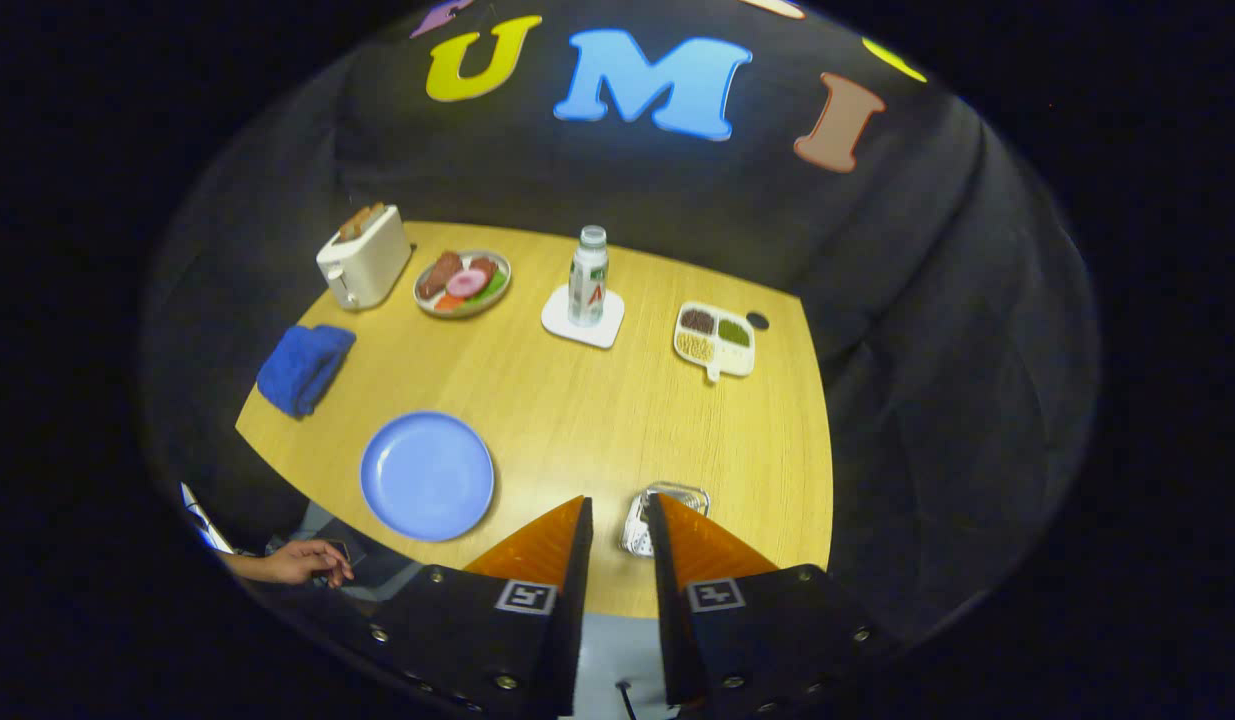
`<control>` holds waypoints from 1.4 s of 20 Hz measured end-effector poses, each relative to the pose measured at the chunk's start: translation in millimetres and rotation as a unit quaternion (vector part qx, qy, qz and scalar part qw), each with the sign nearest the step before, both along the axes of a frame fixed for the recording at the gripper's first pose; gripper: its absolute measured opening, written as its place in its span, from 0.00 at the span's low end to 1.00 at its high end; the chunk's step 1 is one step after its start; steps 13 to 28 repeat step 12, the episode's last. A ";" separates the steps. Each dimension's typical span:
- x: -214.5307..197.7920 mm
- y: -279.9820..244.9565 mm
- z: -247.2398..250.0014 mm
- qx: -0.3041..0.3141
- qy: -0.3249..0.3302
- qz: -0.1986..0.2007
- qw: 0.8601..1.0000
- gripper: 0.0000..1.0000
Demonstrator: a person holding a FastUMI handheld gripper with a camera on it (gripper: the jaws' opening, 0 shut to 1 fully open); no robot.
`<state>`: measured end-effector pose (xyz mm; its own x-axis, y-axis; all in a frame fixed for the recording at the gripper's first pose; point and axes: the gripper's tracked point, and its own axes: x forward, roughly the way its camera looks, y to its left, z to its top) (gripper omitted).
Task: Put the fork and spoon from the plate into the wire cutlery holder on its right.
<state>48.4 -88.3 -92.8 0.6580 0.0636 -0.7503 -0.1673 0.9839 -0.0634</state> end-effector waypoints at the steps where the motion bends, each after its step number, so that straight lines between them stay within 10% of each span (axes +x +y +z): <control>1: 4.9 11.8 13.8 0.016 -0.046 -0.008 0.999 0.44; 12: -3.4 94.1 112.1 0.049 -0.347 -0.018 0.936 0.44; 28: -3.4 94.1 112.1 0.049 -0.347 -0.018 0.936 0.44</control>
